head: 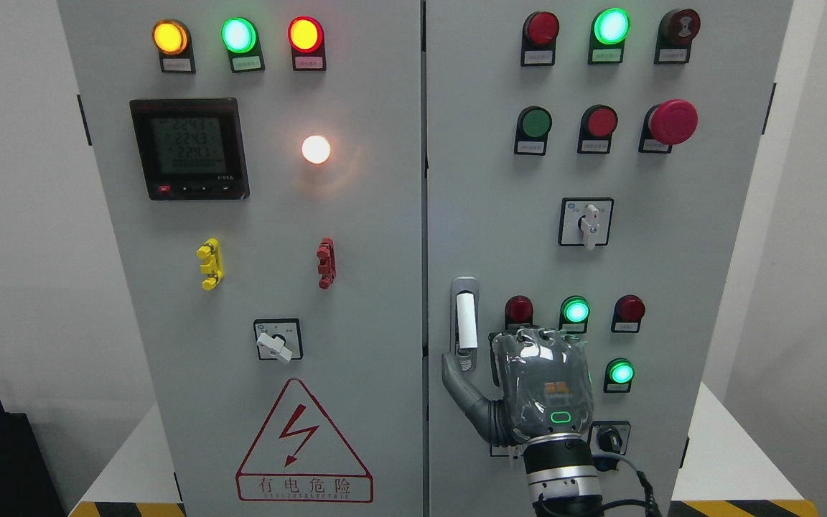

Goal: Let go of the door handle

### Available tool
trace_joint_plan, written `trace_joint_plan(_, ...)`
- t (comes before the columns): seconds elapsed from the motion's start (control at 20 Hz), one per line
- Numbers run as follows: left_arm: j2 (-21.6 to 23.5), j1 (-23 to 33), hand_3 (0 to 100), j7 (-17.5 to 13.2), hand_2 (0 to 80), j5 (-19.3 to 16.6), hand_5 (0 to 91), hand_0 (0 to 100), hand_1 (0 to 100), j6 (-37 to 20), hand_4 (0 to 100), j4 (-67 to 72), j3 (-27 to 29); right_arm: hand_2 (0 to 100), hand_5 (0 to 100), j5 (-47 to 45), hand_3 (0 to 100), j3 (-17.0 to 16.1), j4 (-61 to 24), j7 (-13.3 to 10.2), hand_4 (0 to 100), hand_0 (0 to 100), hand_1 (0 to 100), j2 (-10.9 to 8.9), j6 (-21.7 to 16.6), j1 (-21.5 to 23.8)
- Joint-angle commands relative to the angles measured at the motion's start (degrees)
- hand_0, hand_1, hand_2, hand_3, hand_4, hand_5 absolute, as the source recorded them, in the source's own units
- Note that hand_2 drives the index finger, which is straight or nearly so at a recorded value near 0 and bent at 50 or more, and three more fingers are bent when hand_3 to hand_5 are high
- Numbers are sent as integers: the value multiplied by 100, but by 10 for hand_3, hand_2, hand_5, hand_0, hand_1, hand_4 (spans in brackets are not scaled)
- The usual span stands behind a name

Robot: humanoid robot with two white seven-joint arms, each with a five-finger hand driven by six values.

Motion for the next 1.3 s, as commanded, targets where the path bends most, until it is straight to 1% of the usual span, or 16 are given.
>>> trace_joint_plan(0.0, -1, 1, 0, 4, 0, 0, 0, 120, 389, -12, 0, 97, 62, 935, 918, -1, 1000, -9, 68, 2, 902, 290, 0, 5, -5, -72)
trace_joint_plan(0.2, -1, 1, 0, 4, 0, 0, 0, 120, 389, -12, 0, 97, 62, 936, 918, -10, 1000, -17, 68, 2, 904, 287, 0, 5, 4, -81)
trace_joint_plan(0.7, -1, 1, 0, 4, 0, 0, 0, 120, 389, -12, 0, 97, 62, 941, 920, -10, 1000, -17, 68, 10, 905, 313, 0, 5, 83, -72)
trace_joint_plan(1.25, -1, 1, 0, 4, 0, 0, 0, 120, 389, -12, 0, 97, 62, 951, 926, -10, 1000, -17, 68, 2, 907, 316, 31, 14, 126, -72)
